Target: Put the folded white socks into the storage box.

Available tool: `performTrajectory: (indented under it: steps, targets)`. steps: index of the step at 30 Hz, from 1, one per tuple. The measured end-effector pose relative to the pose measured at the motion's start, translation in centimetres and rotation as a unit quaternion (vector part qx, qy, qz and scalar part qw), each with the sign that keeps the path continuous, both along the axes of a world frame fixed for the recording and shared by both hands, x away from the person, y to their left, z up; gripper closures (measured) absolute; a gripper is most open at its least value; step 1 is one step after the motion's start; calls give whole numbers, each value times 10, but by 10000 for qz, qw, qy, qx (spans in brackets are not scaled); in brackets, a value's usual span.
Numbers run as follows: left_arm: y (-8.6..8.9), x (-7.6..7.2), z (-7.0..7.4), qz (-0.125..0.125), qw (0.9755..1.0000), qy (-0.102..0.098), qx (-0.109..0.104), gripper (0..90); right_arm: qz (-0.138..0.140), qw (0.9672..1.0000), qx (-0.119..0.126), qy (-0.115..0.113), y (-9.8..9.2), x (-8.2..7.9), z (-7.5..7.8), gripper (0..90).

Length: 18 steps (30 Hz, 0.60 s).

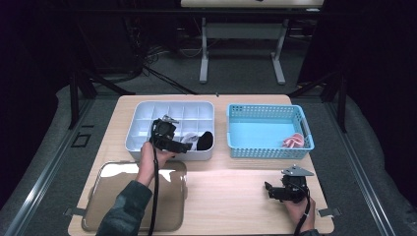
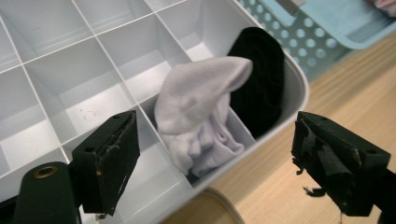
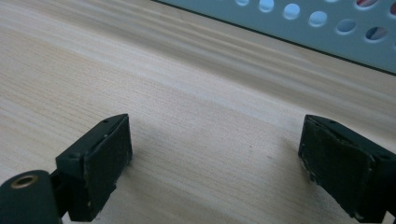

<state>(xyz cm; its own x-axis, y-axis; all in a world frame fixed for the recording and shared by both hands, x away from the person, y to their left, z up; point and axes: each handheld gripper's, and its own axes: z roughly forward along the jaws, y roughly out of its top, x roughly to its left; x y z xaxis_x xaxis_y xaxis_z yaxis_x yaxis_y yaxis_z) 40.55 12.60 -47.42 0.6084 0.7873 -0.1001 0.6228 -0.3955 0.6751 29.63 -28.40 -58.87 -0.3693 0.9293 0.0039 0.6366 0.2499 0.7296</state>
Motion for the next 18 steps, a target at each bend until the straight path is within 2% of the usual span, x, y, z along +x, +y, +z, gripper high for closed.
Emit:
performTrajectory:
  steps: [5, 8, 16, 18]
  targets:
    - [-6, -18, -3, -111, 9998, -147, -28, 112, 1, 10000, 0, 1, 0, 0, 0, 92]
    - [-14, -28, -8, -180, 9997, -151, -27, 85, 3, 10000, 1, 4, 0, 0, 0, 93]
    - [-36, -51, -27, -373, 9990, -232, 74, 28, 5, 10000, -18, 10, 0, 0, 0, 95]
    - [-46, -60, -37, -472, 9984, -250, 192, 11, 18, 10000, 10, 5, 0, 0, 0, 95]
